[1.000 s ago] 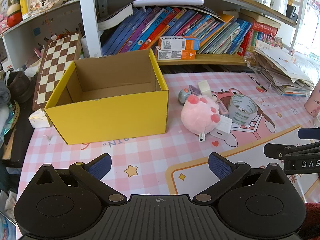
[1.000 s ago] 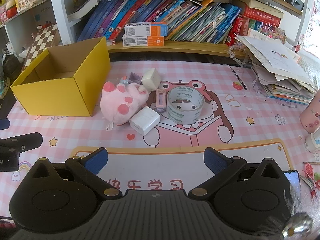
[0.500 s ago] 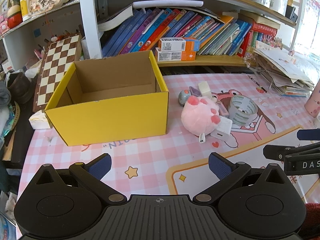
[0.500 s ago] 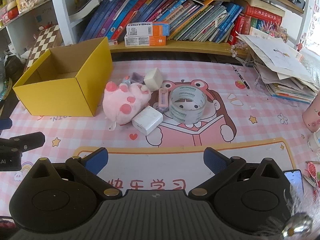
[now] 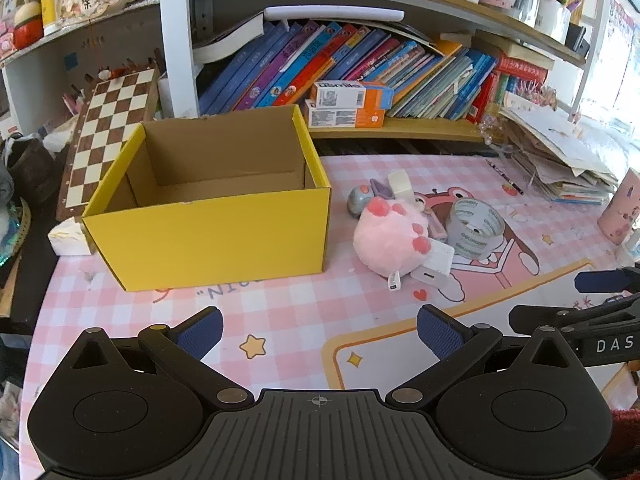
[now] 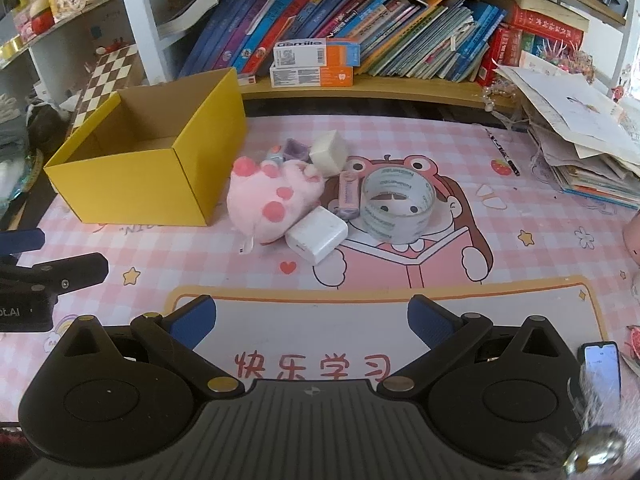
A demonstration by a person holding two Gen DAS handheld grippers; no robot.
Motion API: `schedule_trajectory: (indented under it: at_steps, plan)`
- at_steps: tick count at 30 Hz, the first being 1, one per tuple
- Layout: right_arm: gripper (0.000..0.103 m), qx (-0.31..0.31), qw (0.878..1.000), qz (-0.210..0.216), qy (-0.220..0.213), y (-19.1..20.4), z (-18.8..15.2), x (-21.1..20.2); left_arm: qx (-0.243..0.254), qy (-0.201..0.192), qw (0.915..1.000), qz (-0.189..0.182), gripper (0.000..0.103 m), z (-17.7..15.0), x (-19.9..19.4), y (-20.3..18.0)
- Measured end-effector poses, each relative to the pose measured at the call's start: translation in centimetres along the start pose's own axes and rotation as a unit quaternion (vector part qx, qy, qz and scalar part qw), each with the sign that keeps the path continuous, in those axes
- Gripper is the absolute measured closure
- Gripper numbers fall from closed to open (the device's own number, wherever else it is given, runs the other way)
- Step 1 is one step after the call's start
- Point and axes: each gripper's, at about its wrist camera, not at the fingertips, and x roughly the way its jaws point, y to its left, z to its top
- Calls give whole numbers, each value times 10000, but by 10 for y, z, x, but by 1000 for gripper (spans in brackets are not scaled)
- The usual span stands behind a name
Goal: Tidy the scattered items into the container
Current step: 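Move the left tool toward the pink plush while the right tool approaches the tape roll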
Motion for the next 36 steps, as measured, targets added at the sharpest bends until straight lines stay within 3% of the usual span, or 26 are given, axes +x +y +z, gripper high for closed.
schedule_trajectory:
  at_steps: [13,24,36]
  plan:
    - [0,96,10000,-8,-9,-3,0,-1,95,-7,10000,-8,0,2,-1,-3]
    - [13,128,9999,-33,15,-5,0,1,200,12,9997,-159,0,3,1,-7]
    - [14,240,9997,-92,-8,-13,2,6,439,64,9988,-201,0,7,8,-16]
